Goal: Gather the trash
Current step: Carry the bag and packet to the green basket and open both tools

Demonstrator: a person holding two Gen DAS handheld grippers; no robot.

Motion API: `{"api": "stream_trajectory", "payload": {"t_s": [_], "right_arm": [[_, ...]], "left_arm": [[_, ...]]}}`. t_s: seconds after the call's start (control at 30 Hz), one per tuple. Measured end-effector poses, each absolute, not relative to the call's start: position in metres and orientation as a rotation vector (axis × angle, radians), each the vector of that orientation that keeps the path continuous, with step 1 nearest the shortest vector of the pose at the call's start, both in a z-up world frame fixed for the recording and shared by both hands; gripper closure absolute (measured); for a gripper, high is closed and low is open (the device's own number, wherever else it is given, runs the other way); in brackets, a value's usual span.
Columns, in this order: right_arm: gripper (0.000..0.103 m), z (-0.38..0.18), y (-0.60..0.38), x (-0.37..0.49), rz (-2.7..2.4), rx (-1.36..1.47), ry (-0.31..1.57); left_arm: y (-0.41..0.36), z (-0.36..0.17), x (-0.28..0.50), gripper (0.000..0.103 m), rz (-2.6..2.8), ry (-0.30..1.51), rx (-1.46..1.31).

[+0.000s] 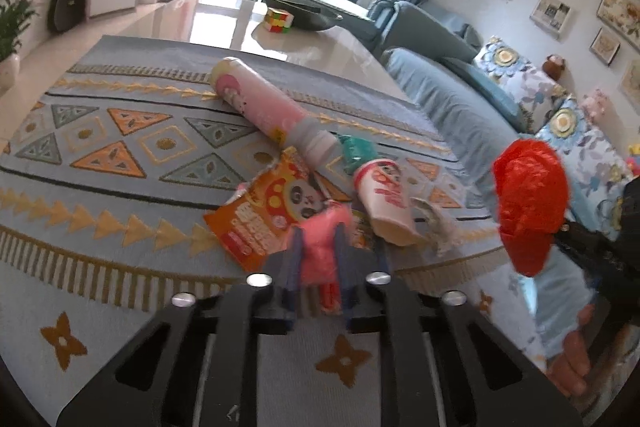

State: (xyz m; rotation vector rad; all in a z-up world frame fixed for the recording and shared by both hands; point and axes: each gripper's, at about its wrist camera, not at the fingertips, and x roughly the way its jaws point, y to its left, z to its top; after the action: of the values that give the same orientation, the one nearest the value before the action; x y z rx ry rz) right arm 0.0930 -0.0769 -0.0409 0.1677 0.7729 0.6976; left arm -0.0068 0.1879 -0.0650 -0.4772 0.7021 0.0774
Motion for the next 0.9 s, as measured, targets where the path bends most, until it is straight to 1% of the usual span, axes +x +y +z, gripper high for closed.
{"api": "stream_trajectory", "payload": {"t_s": [0.13,0.17,0.2,0.23,0.3,0.33,0.37,0.4,0.53,0.63,0.67,0.7,0.73,0.8,0.9], "right_arm": [[0.081,-0.044,-0.085,0.09,0.685,0.181,0.78],[0.081,-0.046,-0.087,0.09,0.68,0.184,0.785],[0.081,-0.047,-0.087,0.09,0.678,0.186,0.788],[0.081,-0.048,-0.088,0.091,0.675,0.192,0.794],[0.081,-0.05,-0.09,0.093,0.672,0.198,0.797],[0.081,-0.05,-0.091,0.093,0.672,0.2,0.797],[0.081,-0.051,-0.091,0.092,0.671,0.2,0.798],[0.081,-0.051,-0.09,0.092,0.671,0.197,0.8],[0.081,-0.052,-0.084,0.088,0.67,0.173,0.801],[0.081,-0.052,-0.082,0.087,0.673,0.162,0.801],[0.081,-0.053,-0.082,0.086,0.671,0.158,0.798],[0.081,-0.053,-0.083,0.086,0.668,0.155,0.795],[0.081,-0.053,-0.084,0.086,0.668,0.156,0.794],[0.081,-0.052,-0.086,0.086,0.666,0.165,0.793],[0.081,-0.049,-0.089,0.085,0.661,0.169,0.787]], "left_arm": [[0.185,-0.06,-0.017,0.097,0.005,0.69,-0.505],[0.185,-0.061,-0.02,0.095,0.003,0.69,-0.512],[0.187,-0.063,-0.019,0.085,0.013,0.698,-0.514],[0.188,-0.066,-0.019,0.078,0.032,0.707,-0.511],[0.19,-0.075,-0.018,0.047,0.112,0.75,-0.497],[0.191,-0.08,-0.017,0.039,0.128,0.763,-0.515],[0.194,-0.086,-0.015,0.028,0.131,0.774,-0.557],[0.198,-0.091,-0.013,0.026,0.124,0.781,-0.599],[0.209,-0.108,-0.001,0.025,0.117,0.805,-0.737],[0.21,-0.114,0.01,0.026,0.158,0.809,-0.73],[0.206,-0.113,0.013,0.028,0.175,0.821,-0.703],[0.2,-0.111,0.016,0.035,0.203,0.838,-0.655],[0.195,-0.111,0.017,0.038,0.219,0.85,-0.617],[0.183,-0.11,0.017,0.049,0.236,0.873,-0.544],[0.173,-0.11,0.01,0.051,0.244,0.881,-0.491]]}}
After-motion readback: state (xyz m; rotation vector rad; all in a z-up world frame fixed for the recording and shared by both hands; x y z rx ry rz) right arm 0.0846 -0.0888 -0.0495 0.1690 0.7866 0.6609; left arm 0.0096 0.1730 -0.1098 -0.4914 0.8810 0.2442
